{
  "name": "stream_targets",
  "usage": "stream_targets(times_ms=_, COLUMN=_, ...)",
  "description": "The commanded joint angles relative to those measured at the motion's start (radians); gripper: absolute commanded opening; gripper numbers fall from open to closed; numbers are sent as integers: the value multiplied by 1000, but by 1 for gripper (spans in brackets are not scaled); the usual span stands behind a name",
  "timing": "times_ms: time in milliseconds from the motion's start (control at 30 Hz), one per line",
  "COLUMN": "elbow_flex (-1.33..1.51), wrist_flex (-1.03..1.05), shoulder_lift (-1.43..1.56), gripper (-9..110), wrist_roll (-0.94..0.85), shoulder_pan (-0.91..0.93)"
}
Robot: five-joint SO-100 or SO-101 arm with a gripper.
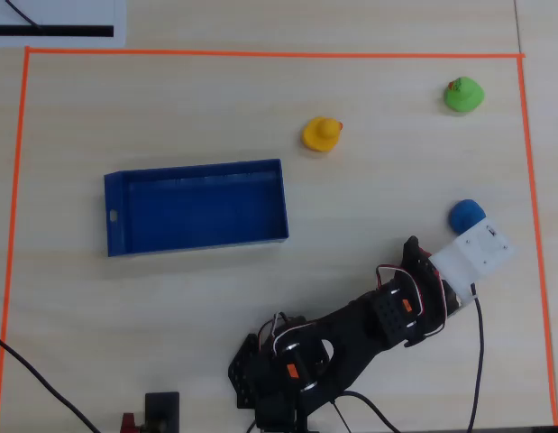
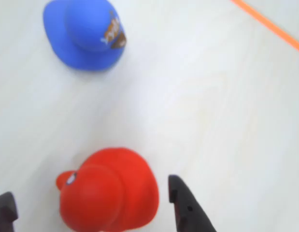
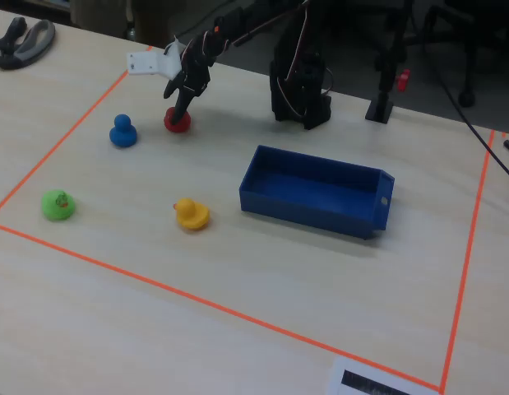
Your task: Grasp red duck and put it into box.
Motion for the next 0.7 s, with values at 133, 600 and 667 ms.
stream_targets(times_ms=133, elbow_flex=15, wrist_flex=-55, shoulder_lift=-17, gripper=41, wrist_roll=-5, shoulder_pan=-2)
stream_targets(times_ms=600, elbow_flex=18, wrist_flex=-109, shoulder_lift=-86, gripper=37, wrist_roll=-6, shoulder_pan=-8)
stream_targets(times_ms=667, elbow_flex=34, wrist_flex=-114, shoulder_lift=-89, gripper=29, wrist_roll=-18, shoulder_pan=-8)
